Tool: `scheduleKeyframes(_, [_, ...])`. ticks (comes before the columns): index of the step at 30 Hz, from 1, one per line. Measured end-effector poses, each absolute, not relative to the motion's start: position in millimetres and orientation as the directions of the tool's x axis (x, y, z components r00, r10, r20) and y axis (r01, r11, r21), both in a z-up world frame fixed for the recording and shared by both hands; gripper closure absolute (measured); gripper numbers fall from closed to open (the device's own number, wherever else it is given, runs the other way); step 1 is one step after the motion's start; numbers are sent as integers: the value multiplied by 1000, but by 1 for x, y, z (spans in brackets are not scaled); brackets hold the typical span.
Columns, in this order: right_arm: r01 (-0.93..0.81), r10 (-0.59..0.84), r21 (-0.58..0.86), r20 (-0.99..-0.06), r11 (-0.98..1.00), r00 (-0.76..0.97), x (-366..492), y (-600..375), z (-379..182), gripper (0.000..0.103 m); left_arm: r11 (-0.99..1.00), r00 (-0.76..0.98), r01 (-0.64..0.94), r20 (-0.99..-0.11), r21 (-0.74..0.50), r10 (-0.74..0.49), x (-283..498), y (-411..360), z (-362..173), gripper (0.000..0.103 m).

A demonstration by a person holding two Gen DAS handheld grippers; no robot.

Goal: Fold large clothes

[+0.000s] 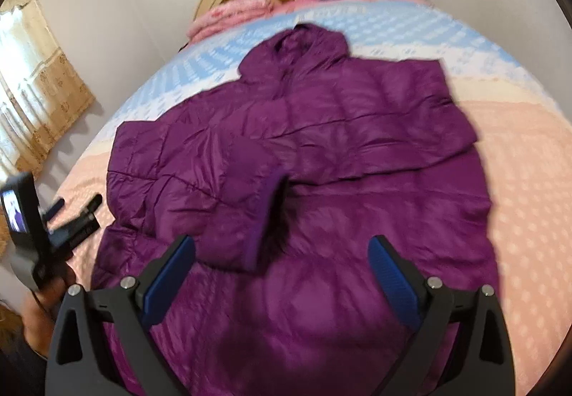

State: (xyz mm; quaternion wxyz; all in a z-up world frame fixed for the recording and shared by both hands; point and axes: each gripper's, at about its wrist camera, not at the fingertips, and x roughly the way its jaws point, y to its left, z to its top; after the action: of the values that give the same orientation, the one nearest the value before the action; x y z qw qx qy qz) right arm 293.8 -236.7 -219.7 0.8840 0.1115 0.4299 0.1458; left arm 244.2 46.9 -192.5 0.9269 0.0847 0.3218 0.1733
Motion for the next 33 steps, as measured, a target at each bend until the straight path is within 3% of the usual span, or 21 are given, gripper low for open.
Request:
scheduleKeyframes(1, [-175,373,334,-739,926,561,300,-232,-224,17,924,728,-270,-571,269,379,245,49,-195,4])
scheduleKeyframes(2, [-190,396,351,-746,917,536,306,-227,-229,41,925,725,-271,-576,264,377,245,52,-197,4])
scheduleKeyframes(3, [-196,412,365,-745,910,525,310,-225,-232,74,927,723,-272,-581,256,373,245,54,-197,4])
scheduleKeyframes(4, [-197,420,375,-742,906,522,313,-223,-232,86,929,721,-273,-587,249,369,246,57,-197,4])
scheduleKeyframes(5, [-193,417,374,-736,907,533,314,-223,-229,89,929,719,-274,-589,247,369,247,58,-197,4])
scheduleKeyframes(17, [-117,285,300,-612,947,738,291,-282,-160,96,926,692,-290,-616,240,376,260,72,-196,4])
scheduleKeyframes(25, [82,100,237,-664,968,741,292,-330,-190,96,910,667,-261,-621,323,411,270,65,-206,4])
scheduleKeyframes(31, [90,82,192,-732,977,677,312,-337,-218,93,907,643,-242,-643,344,416,274,64,-217,4])
scheduleKeyframes(32, [97,67,176,-742,980,667,312,-336,-221,92,908,642,-245,-645,339,414,274,65,-214,4])
scheduleKeyframes(33, [113,53,169,-747,979,663,312,-338,-222,82,910,646,-247,-643,332,410,274,66,-211,4])
